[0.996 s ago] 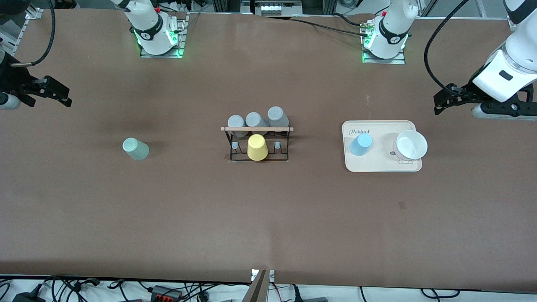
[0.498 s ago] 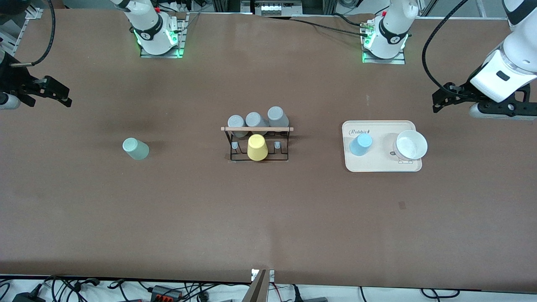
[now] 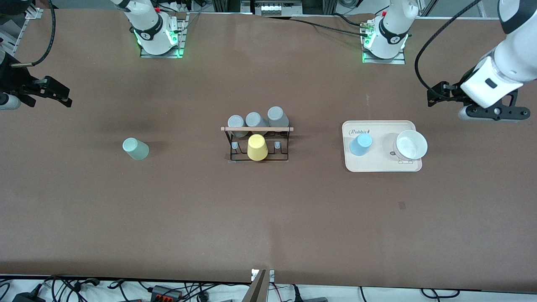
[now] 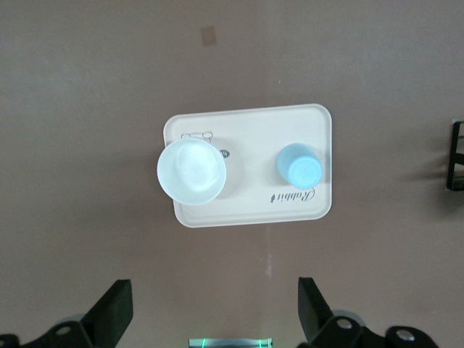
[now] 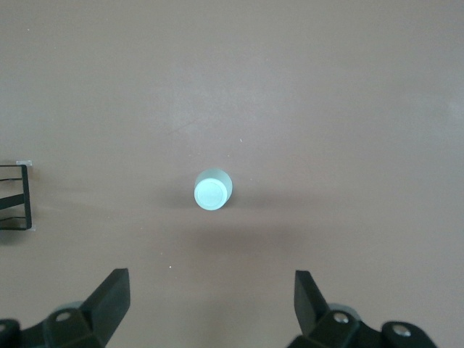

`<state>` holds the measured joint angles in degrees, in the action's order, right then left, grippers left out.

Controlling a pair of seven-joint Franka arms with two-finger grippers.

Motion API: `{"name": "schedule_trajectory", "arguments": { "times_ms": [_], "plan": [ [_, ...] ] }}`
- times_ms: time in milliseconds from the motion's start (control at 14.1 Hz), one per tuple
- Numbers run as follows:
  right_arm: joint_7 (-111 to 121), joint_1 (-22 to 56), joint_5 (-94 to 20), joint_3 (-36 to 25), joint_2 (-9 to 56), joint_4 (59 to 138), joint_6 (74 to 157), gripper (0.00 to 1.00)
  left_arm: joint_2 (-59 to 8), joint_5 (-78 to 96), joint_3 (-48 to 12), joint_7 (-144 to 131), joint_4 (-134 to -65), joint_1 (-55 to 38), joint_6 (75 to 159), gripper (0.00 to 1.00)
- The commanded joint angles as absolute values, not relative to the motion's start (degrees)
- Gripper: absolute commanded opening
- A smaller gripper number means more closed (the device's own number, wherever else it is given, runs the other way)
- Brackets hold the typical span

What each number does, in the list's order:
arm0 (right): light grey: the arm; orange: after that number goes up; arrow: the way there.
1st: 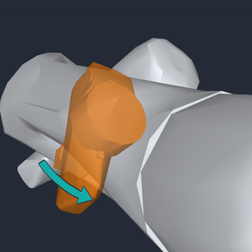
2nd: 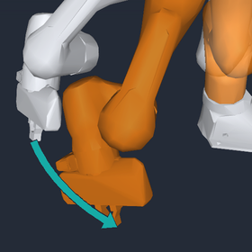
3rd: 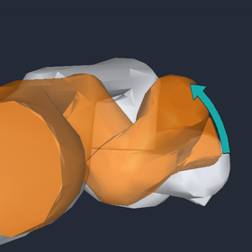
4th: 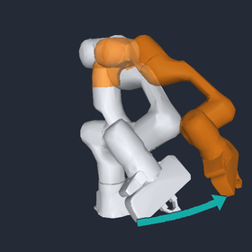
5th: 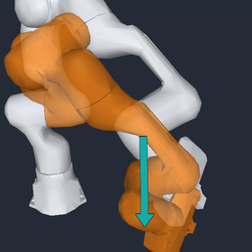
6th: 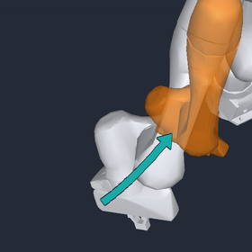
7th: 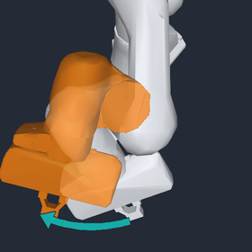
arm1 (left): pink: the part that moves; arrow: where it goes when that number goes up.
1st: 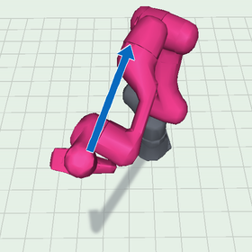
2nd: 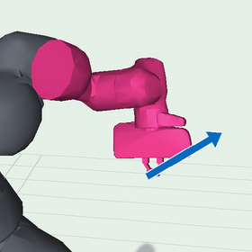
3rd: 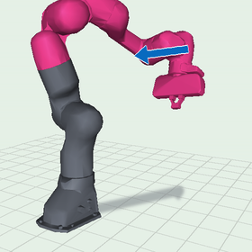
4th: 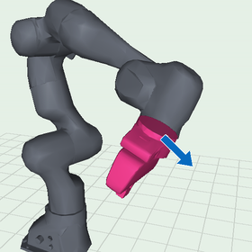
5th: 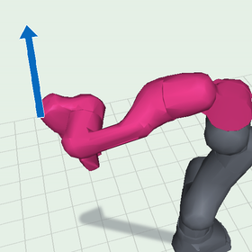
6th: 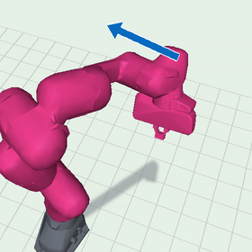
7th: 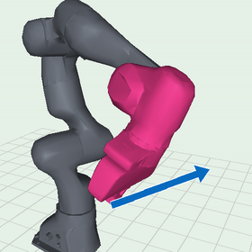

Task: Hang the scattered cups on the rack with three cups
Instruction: 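Reach the left gripper down to the light blue cup on the tray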

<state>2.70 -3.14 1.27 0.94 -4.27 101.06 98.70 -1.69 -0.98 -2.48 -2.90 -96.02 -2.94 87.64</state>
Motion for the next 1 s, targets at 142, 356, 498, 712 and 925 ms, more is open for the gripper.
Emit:
{"name": "schedule_trajectory", "arguments": {
  "times_ms": [142,356,498,712,925],
  "plan": [
    [2.64,-3.78,0.53,1.58,-4.31,101.69,100.19,1.0,-6.94,-0.62,-3.78,-2.72,-93.16,-5.09,83.84,1.0],
    [2.9,-3.95,-1.83,1.32,-4.31,101.69,100.2,1.0,-7.38,-0.53,-5.27,-4.73,-100.6,-7.38,96.63,1.0],
    [2.99,-3.87,-1.76,1.23,-4.39,101.69,99.93,1.0,-7.12,-0.96,-8.07,-9.56,-107.8,-7.56,106.47,1.0],
    [3.6,-3.87,-1.67,1.32,-4.31,101.69,99.84,1.0,-7.12,-1.32,-9.75,-13.88,-117.4,-7.56,121.16,1.0],
    [3.26,-3.78,-1.41,1.32,-2.91,101.69,100.11,1.0,-7.73,-1.32,-9.84,-13.97,-126.53,-7.47,136.43,1.0]
  ]
}}
